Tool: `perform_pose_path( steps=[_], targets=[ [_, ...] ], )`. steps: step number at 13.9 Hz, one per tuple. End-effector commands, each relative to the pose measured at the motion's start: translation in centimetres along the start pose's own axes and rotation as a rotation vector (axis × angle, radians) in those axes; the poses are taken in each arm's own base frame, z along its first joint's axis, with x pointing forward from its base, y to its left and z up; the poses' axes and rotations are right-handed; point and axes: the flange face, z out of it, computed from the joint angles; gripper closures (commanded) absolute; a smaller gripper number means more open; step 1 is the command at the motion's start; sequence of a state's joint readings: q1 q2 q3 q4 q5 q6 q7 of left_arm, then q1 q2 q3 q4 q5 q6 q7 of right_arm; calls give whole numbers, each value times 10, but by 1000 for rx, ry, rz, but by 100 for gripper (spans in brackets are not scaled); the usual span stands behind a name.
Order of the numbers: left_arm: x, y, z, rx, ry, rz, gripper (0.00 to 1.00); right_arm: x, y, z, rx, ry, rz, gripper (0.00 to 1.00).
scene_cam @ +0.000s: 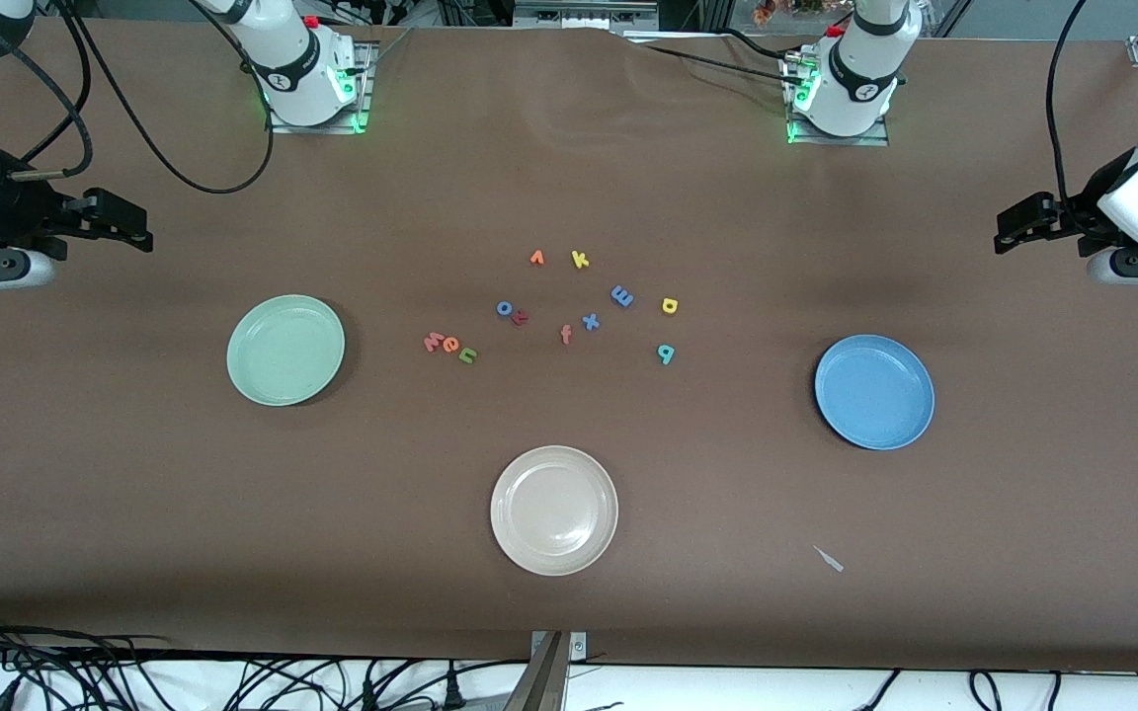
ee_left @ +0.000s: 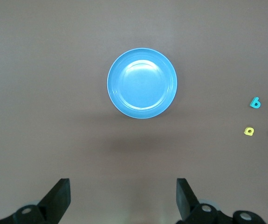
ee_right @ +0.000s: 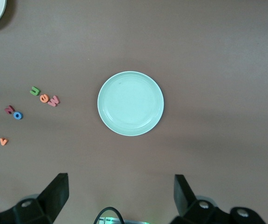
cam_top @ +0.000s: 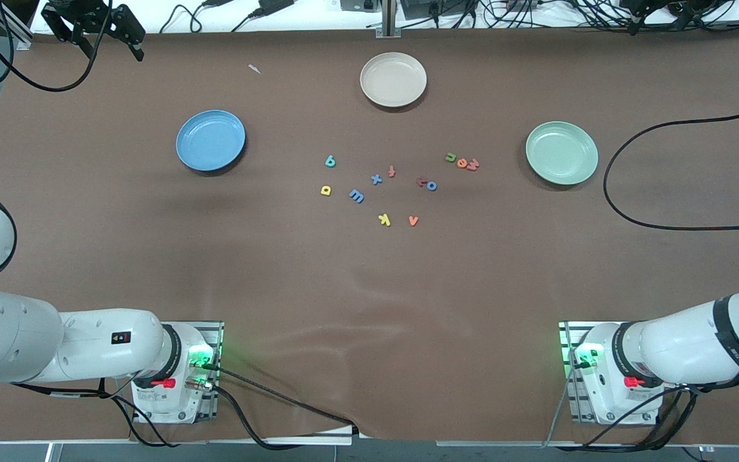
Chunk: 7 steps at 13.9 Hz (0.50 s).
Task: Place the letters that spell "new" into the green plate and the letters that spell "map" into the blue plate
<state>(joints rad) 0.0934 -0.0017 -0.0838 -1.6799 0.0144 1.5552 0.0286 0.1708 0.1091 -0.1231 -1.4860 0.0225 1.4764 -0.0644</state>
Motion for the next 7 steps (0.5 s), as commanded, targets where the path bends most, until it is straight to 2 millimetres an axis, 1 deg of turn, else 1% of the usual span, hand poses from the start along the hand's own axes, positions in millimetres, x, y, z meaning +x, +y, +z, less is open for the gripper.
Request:
perform_pose_path(
  steps=[1,3,7],
  targets=[
    [-2,-2,0,-19,4,23,0,-3,-2,-7,-3,2,0,0],
    [-2,-1,-1,-17,6,24,0,-2,-6,-6,-13,0,-14,0],
    [-2,-3,-1,-18,7,21,0,0,-8,-7,-4,17,-11,0]
  ],
)
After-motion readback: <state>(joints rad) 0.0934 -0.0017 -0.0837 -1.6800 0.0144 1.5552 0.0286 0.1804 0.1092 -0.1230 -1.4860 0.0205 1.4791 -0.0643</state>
